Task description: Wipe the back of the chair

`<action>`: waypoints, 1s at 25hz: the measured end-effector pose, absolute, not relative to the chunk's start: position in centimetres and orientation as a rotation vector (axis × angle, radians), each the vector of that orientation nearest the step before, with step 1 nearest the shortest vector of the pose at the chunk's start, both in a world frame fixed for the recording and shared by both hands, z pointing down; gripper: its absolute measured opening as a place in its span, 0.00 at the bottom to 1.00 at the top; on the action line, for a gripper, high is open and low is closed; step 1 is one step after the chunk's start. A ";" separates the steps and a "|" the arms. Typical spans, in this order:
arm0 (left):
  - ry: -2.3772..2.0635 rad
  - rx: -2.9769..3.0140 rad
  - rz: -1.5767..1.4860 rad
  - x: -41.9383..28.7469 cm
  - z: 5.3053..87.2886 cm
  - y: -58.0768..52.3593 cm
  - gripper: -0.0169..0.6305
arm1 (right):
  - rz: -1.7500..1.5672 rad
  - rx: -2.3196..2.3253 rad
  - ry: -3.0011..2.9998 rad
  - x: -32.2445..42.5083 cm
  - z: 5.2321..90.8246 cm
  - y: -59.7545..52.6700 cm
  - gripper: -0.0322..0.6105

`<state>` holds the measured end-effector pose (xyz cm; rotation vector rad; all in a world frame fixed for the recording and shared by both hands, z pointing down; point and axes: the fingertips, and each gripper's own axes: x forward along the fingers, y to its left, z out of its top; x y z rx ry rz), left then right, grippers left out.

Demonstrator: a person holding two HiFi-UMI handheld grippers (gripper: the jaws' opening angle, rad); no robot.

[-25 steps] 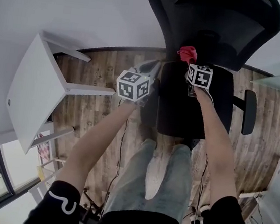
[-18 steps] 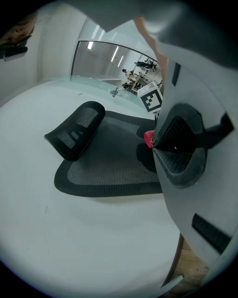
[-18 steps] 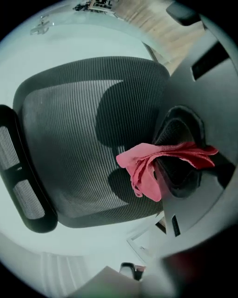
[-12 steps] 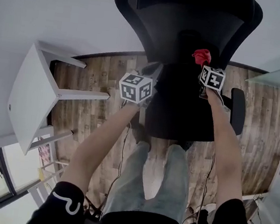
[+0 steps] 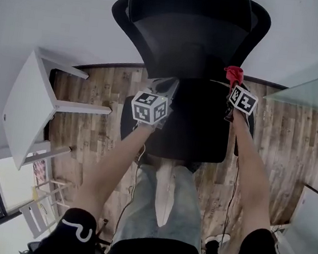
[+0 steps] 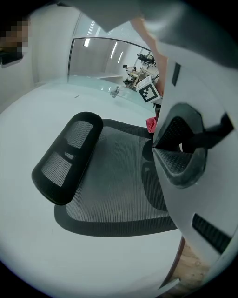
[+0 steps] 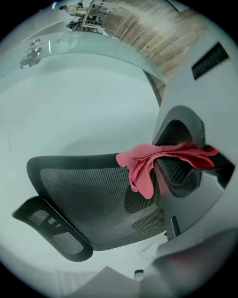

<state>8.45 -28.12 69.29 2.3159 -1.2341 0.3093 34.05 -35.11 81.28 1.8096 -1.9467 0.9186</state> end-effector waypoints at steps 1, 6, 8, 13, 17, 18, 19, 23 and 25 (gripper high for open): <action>-1.244 2.311 0.303 8.3 68.8 -27.7 0.06 | 0.910 1.803 -1.950 34.5 80.6 -34.8 0.16; -1.306 2.303 0.296 6.6 65.9 -25.4 0.06 | 0.922 1.798 -1.994 35.8 76.5 -32.7 0.16; -1.325 2.300 0.296 5.6 64.6 -23.8 0.06 | 0.970 1.803 -2.023 35.6 74.6 -30.7 0.16; -1.345 2.379 0.321 2.6 60.3 -20.5 0.06 | 0.884 1.674 -2.173 32.9 68.7 -27.0 0.16; -1.377 2.389 0.215 -1.1 54.8 -17.7 0.06 | 0.688 1.573 -2.274 29.8 61.8 -23.9 0.15; -1.378 2.389 0.174 -2.1 53.2 -16.8 0.06 | 0.652 1.561 -2.303 28.8 59.9 -22.9 0.15; -1.379 2.398 0.140 -3.1 51.6 -15.7 0.06 | 0.615 1.549 -2.331 27.6 58.1 -21.7 0.15; -1.397 2.448 0.063 -7.6 46.4 -11.3 0.06 | 0.478 1.519 -2.418 22.2 51.4 -17.0 0.15; -1.421 2.441 0.026 -10.4 44.3 -9.1 0.06 | 0.437 1.506 -2.455 19.3 48.7 -14.1 0.15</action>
